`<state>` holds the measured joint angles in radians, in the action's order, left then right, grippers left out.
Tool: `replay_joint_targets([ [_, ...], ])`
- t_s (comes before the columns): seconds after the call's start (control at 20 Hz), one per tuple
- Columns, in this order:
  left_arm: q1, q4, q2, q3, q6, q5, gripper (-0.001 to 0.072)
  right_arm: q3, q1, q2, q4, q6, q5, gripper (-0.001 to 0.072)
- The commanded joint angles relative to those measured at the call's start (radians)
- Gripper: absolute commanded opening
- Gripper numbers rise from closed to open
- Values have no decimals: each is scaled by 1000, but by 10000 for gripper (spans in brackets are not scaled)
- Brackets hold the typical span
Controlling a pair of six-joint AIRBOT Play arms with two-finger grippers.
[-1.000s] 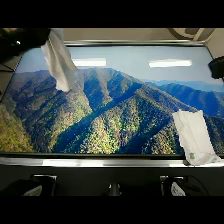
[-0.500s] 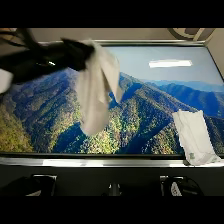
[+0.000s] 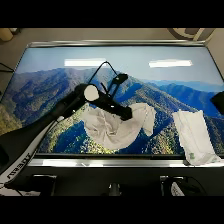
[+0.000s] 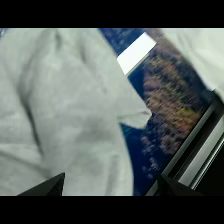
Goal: Fold the shirts.
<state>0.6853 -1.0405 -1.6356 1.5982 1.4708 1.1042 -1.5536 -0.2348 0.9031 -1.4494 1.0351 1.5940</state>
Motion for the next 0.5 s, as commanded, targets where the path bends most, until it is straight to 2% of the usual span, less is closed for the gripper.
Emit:
replay_joint_targets([
  [0.0, -177, -209, 31, 10, 32, 310, 720, 74, 0, 146, 72, -9, 16, 614],
  [0.1, -317, -212, 94, -69, 41, 340, 720, 202, 1, 210, 153, -25, -39, 614],
  [0.2, -407, -145, 146, -215, 40, 335, 720, 351, 1, 266, 220, -51, -126, 626],
  [0.35, -418, 33, 186, -442, 5, 233, 711, 492, 1, 361, 298, -95, -217, 626],
  [0.4, -399, 84, 183, -489, -7, 195, 646, 513, 1, 393, 320, -104, -231, 626],
  [0.45, -371, 111, 178, -528, -9, 159, 621, 527, 1, 426, 344, -124, -236, 626],
])
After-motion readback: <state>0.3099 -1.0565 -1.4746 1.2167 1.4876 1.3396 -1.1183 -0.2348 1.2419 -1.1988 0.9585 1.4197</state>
